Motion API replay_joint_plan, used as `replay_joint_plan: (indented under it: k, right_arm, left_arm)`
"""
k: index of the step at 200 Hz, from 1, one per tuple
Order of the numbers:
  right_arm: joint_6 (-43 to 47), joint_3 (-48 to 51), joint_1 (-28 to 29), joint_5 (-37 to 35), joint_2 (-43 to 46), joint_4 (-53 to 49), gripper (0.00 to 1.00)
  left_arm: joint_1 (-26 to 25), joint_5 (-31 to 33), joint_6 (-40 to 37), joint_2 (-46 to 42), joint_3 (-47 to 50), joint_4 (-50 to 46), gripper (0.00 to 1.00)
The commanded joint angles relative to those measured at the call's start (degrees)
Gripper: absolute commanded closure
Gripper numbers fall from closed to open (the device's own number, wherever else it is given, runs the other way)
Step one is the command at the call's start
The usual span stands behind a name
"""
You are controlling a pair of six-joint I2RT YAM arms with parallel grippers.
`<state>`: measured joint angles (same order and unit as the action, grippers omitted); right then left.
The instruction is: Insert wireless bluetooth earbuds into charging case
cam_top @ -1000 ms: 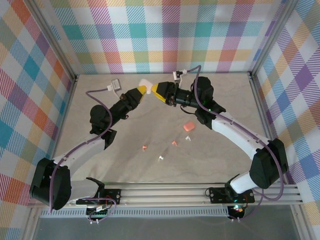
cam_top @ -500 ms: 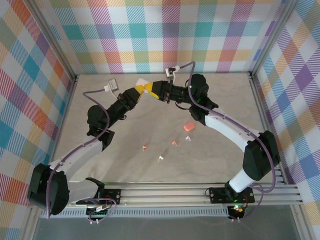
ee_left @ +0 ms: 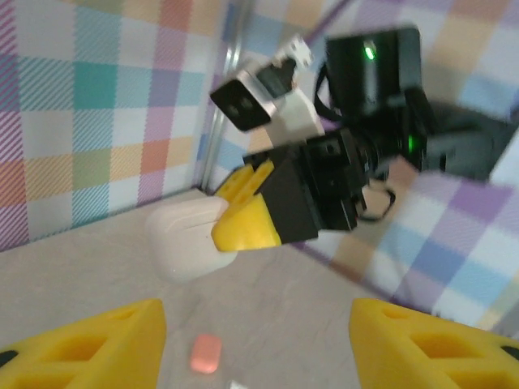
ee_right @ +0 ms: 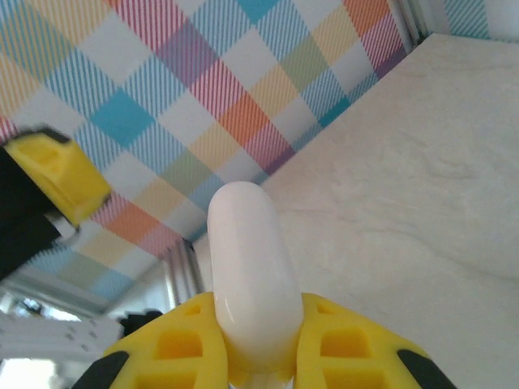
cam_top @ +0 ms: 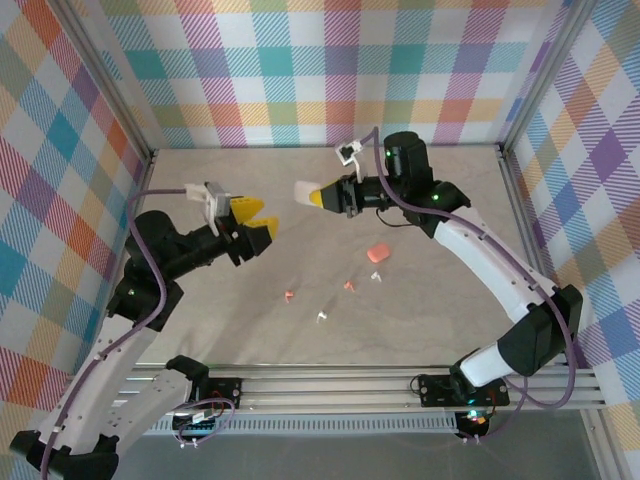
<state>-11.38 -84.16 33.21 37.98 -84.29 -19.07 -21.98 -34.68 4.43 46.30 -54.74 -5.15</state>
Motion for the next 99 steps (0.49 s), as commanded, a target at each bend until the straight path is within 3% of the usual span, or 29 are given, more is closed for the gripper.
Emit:
replay_joint_plan:
  k: [1, 31, 44, 78, 99]
  right_arm:
    - [16.5, 3.0, 0.8, 1.9, 3.8, -3.8, 0.97]
    - [20.4, 8.1, 1.1, 5.9, 7.8, 1.5, 0.94]
    - [20.5, 9.2, 1.2, 6.7, 8.8, 2.1, 0.94]
    - [17.6, 15.0, 1.5, 7.1, 12.3, 7.7, 0.95]
    - [13.9, 17.3, 1.5, 7.9, 12.9, 10.7, 0.95]
  left_arm:
    - [0.4, -7.8, -12.8, 2.2, 0.7, -6.8, 0.36]
    - [0.4, -24.0, -7.3, 9.9, 0.3, -0.7, 0.37]
    - [0.4, -24.6, -3.4, 11.9, 1.7, 4.3, 0.37]
    - [0.4, -22.9, 13.3, 13.3, 9.6, 29.9, 0.39]
    - [0.1, -22.7, 18.0, 14.3, 11.7, 36.7, 0.4]
